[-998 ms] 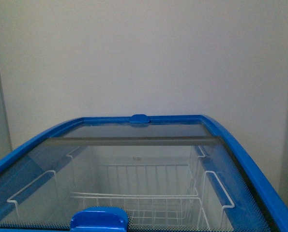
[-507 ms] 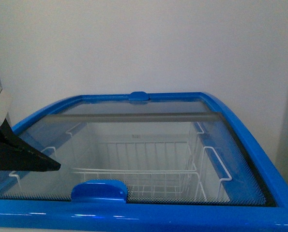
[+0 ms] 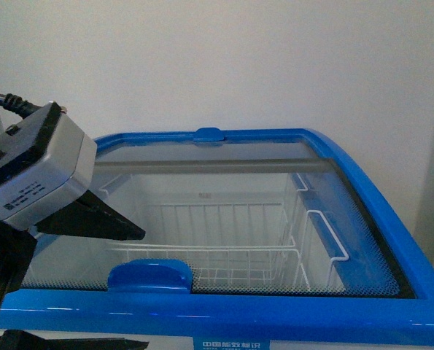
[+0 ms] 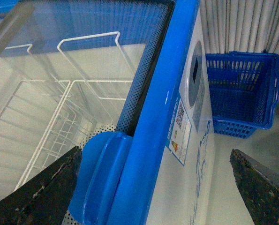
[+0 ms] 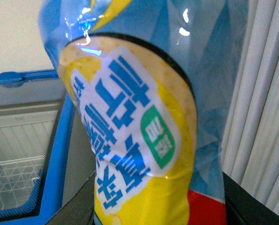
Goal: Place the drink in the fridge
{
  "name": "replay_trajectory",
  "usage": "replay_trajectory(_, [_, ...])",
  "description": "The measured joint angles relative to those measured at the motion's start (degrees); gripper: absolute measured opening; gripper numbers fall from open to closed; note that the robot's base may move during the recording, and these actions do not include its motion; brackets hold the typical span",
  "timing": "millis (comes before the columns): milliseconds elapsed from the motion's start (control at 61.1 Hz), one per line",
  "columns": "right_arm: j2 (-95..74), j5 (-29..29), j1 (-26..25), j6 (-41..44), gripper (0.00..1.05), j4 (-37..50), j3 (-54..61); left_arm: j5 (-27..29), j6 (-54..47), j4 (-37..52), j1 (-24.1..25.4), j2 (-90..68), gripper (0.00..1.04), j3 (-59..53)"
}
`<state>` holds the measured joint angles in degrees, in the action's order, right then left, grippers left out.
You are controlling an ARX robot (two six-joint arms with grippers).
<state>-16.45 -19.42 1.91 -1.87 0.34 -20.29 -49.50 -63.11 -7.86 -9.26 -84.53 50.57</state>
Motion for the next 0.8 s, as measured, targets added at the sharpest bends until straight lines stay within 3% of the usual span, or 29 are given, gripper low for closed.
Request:
replay_trajectory(425, [0.00,0.00,0.00,0.00,0.43,0.00,0.00,2.05,0.79,4.76,-0.61,-8.94,0.97,5.42])
replay_trajectory(654, [0.00,-0.02,0.00,0.02,0.43,0.00,0.00,4.94,0.52,4.39,-0.04,-16.92,0.97,15.04])
replay_trajectory(802, [0.00,-0.02,0.00,0.00,0.43,0.00,0.00,3.15,0.20,2.36,0.31,-21.92,0.97,20.33])
